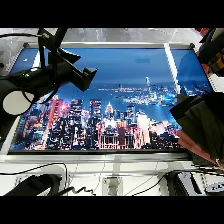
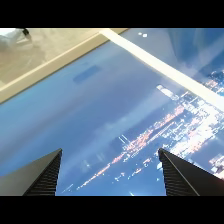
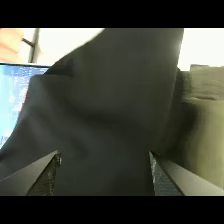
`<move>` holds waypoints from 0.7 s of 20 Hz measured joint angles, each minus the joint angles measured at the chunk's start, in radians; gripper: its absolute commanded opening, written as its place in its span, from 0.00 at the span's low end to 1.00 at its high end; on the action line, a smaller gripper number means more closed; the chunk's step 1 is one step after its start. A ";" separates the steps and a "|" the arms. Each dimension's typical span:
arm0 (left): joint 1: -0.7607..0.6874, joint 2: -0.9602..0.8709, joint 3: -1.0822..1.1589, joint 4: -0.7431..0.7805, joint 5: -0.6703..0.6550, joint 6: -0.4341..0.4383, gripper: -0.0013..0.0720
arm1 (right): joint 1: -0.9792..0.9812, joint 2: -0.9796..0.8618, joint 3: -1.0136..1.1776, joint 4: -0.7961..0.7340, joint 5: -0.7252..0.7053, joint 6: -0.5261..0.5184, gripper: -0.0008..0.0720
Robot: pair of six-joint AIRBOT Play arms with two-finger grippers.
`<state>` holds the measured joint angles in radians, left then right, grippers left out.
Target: Fold the clothes and pants, and hang the long-sleeved shirts on hangers.
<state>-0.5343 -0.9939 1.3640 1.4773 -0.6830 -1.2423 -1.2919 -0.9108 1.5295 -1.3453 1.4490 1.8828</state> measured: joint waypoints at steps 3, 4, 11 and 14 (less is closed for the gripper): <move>0.000 0.002 0.000 0.000 0.000 0.000 0.98 | -0.026 -0.005 0.000 0.035 0.000 -0.024 0.66; 0.000 0.002 0.000 0.000 0.000 0.000 0.98 | -0.028 -0.009 0.000 0.061 -0.002 -0.035 0.44; 0.000 0.003 0.000 0.000 0.000 0.000 0.98 | 0.330 -0.078 -0.001 0.378 -0.092 -0.365 0.04; 0.000 0.003 0.000 0.000 0.000 0.000 0.98 | 0.692 -0.092 -0.001 0.264 -0.150 -0.483 0.04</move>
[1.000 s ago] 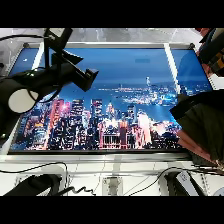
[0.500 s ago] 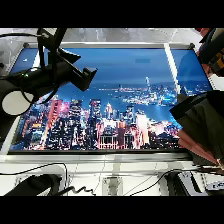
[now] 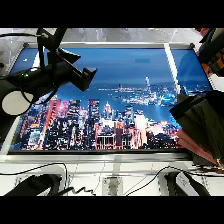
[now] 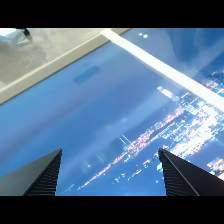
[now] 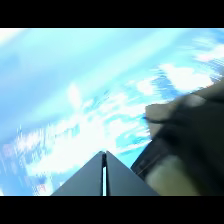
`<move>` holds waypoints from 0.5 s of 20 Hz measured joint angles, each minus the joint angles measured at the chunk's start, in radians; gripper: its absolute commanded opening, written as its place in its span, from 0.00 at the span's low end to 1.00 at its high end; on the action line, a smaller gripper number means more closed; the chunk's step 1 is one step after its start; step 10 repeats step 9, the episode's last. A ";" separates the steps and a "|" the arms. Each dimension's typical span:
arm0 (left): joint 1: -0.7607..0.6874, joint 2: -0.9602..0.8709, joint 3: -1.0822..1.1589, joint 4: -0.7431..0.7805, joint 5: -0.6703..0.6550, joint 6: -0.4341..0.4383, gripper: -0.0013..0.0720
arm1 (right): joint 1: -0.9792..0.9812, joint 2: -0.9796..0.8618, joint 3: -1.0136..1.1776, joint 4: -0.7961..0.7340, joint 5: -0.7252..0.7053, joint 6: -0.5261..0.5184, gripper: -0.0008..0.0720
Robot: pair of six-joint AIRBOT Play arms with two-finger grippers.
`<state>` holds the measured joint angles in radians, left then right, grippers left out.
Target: Fold the clothes and pants, and hang the long-sleeved shirts on hangers.
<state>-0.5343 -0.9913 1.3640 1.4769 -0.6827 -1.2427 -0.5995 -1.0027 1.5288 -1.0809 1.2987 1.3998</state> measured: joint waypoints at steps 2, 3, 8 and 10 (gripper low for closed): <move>0.000 0.000 0.000 0.000 0.000 0.000 0.98 | 0.232 -0.008 0.000 -0.131 -0.048 -0.034 0.04; 0.000 0.000 0.000 0.000 0.000 0.000 0.98 | 0.327 -0.013 0.000 -0.197 -0.070 -0.036 0.04; 0.000 0.000 0.000 0.000 0.000 0.000 0.98 | 0.589 -0.044 0.000 -0.463 -0.143 0.089 0.04; 0.000 0.000 0.000 0.000 0.000 0.000 0.98 | 0.607 -0.048 0.000 -0.483 -0.145 0.106 0.04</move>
